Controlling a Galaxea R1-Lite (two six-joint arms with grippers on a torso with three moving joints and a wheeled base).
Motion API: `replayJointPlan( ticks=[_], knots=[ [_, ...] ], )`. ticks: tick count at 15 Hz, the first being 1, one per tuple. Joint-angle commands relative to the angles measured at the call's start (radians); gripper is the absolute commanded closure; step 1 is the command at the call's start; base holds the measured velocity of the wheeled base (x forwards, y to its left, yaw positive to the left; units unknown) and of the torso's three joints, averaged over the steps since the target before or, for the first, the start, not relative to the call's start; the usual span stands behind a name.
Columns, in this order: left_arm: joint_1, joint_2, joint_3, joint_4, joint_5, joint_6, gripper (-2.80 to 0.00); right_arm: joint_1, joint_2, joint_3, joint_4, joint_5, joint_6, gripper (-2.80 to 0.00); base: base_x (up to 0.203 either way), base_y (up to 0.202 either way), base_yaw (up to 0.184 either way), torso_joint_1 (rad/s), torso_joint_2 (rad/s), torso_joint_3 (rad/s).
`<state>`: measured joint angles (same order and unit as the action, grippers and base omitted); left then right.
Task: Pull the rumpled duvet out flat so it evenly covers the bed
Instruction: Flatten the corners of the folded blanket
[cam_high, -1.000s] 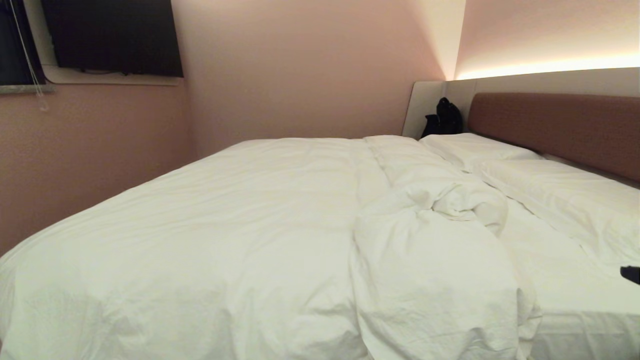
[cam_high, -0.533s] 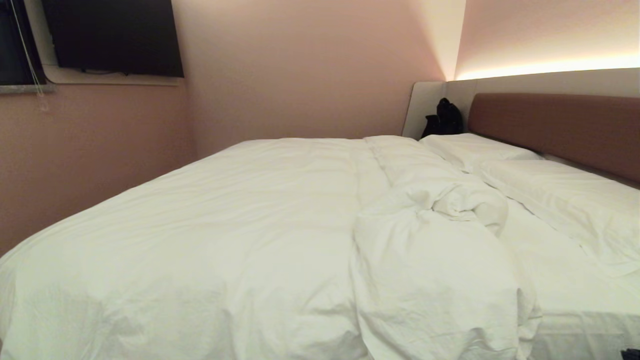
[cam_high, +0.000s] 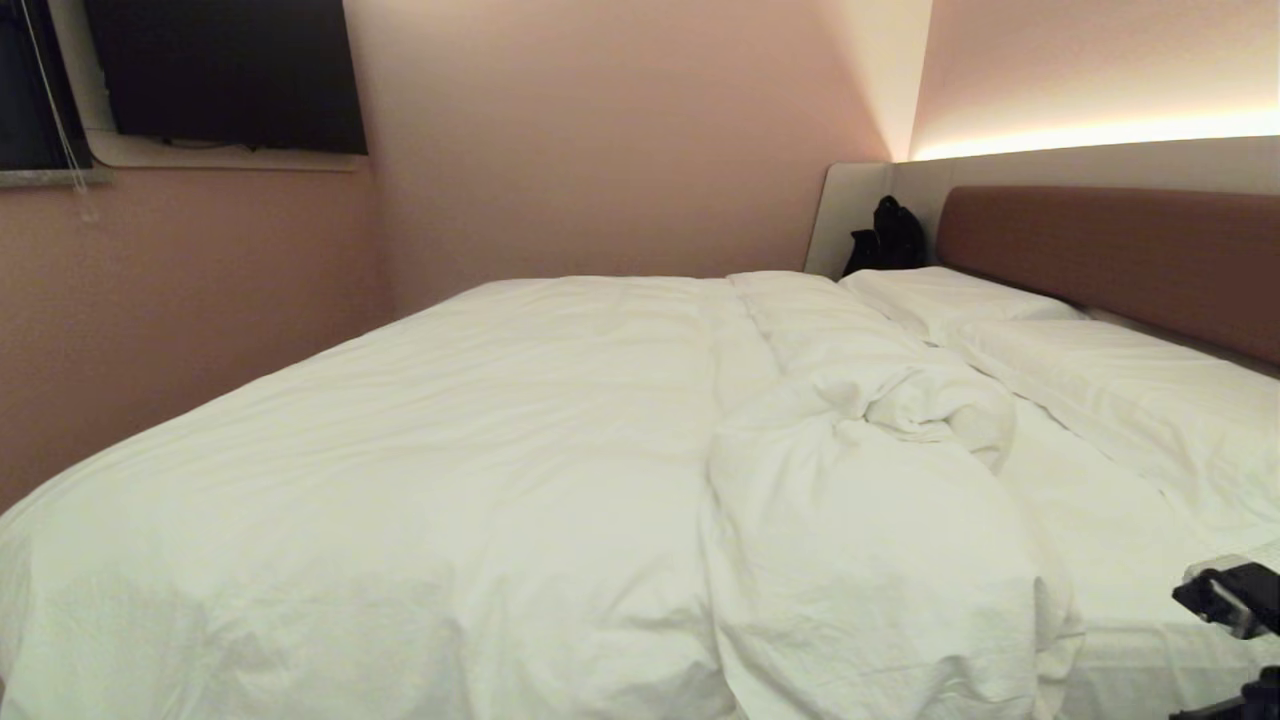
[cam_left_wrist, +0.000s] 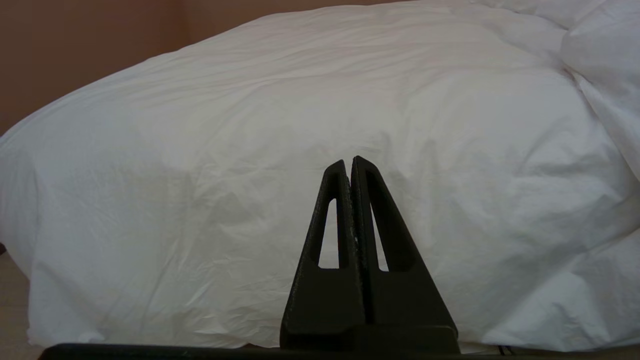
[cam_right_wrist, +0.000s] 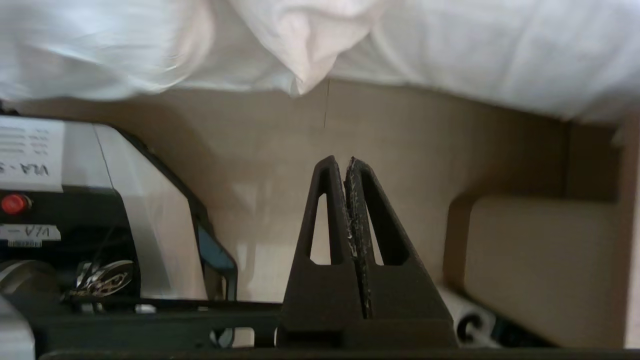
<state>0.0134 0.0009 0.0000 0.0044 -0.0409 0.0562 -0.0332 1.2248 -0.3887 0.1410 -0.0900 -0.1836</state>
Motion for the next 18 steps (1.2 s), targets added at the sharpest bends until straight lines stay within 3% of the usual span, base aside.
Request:
replayJointPlan(
  ticks=[1, 3, 4, 7, 12, 18],
  knots=[
    [0.000, 0.001, 0.000, 0.000, -0.001, 0.001, 0.00, -0.025, 0.231, -0.003, -0.254, 0.003, 0.002, 0.00, 0.000, 0.000, 0.000, 0.000, 0.00, 0.000],
    [0.000, 0.001, 0.000, 0.000, -0.001, 0.001, 0.00, -0.035, 0.305, -0.006, -0.353, 0.007, -0.001, 0.00, 0.000, 0.000, 0.000, 0.000, 0.00, 0.000],
    [0.000, 0.001, 0.000, 0.000, -0.001, 0.001, 0.00, -0.036, 0.336, -0.009, -0.379, 0.007, -0.004, -2.80, 0.000, 0.000, 0.000, 0.000, 0.00, 0.000],
    [0.000, 0.001, 0.000, 0.000, -0.001, 0.001, 0.00, -0.036, 0.385, -0.010, -0.430, 0.010, -0.027, -2.80, 0.000, 0.000, 0.000, 0.000, 0.00, 0.000],
    [0.000, 0.001, 0.000, 0.000, -0.001, 0.001, 0.00, -0.036, 0.426, 0.005, -0.534, 0.013, -0.195, -2.80, 0.000, 0.000, 0.000, 0.000, 0.00, 0.000],
    [0.000, 0.001, 0.000, 0.000, -0.001, 0.001, 0.00, -0.035, 0.408, 0.077, -0.562, 0.038, -0.433, -2.80, 0.000, 0.000, 0.000, 0.000, 0.00, 0.000]
  ],
)
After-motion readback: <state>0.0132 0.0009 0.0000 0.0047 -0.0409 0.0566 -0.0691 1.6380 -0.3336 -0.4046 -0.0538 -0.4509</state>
